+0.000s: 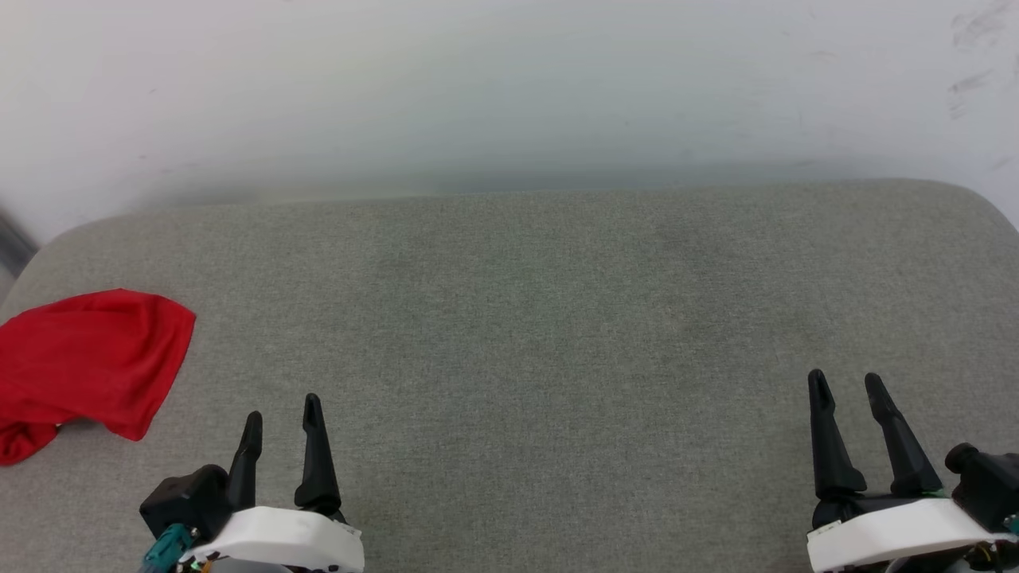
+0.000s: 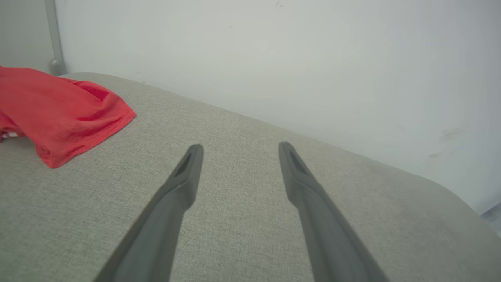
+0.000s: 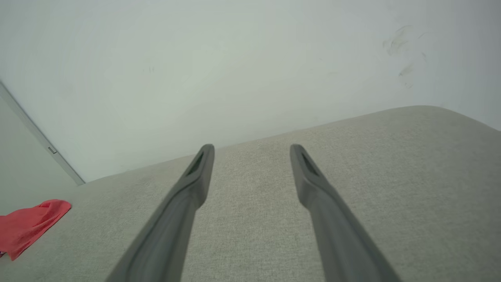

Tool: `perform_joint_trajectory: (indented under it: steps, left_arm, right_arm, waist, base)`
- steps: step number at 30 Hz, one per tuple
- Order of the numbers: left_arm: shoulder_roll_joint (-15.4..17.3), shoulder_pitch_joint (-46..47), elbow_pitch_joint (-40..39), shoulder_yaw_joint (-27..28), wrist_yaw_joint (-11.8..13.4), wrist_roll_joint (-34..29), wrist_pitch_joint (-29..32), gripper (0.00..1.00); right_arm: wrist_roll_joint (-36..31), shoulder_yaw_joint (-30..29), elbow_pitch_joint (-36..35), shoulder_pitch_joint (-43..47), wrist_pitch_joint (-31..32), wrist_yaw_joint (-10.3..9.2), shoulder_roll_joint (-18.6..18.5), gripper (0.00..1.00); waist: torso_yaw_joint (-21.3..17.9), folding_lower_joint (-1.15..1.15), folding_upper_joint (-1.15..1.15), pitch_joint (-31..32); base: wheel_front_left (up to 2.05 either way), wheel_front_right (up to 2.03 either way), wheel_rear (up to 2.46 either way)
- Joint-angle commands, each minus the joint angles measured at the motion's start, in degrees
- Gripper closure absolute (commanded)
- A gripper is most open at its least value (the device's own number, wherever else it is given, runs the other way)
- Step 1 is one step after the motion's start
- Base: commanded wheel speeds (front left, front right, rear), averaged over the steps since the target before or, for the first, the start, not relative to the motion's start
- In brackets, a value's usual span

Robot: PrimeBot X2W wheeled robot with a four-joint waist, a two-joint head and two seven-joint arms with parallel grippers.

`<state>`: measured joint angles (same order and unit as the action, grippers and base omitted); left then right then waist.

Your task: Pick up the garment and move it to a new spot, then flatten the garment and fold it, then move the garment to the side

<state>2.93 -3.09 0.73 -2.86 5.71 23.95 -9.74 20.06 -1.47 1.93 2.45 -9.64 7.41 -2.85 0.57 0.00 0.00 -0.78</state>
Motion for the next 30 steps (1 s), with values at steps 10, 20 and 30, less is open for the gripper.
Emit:
perform_joint_trajectory:
  steps: [10,20,30]
  left_arm:
    - [0.11,-0.96,0.0,-0.53,-0.53,-5.91,-1.71,0.0]
    - [0.0,-1.81,0.49,-0.62,-0.86,-9.9,-2.88,0.0]
    - [-0.04,-2.45,0.81,-0.58,-0.54,-12.78,-3.91,0.0]
  right_arm:
    - [-5.05,0.63,-1.46,1.05,-1.76,0.12,-0.06,0.0]
    - [-9.42,1.12,-1.59,1.85,-3.05,0.07,-0.05,0.0]
    - [-12.62,1.87,-1.79,2.5,-4.09,0.07,-0.04,0.0]
  waist:
    - [0.03,0.0,0.0,0.28]
    - [0.1,0.0,0.0,0.57]
    - [-0.06,0.0,0.0,0.75]
  base:
    - [0.0,0.0,0.0]
    - [0.0,0.0,0.0]
    - [0.0,0.0,0.0]
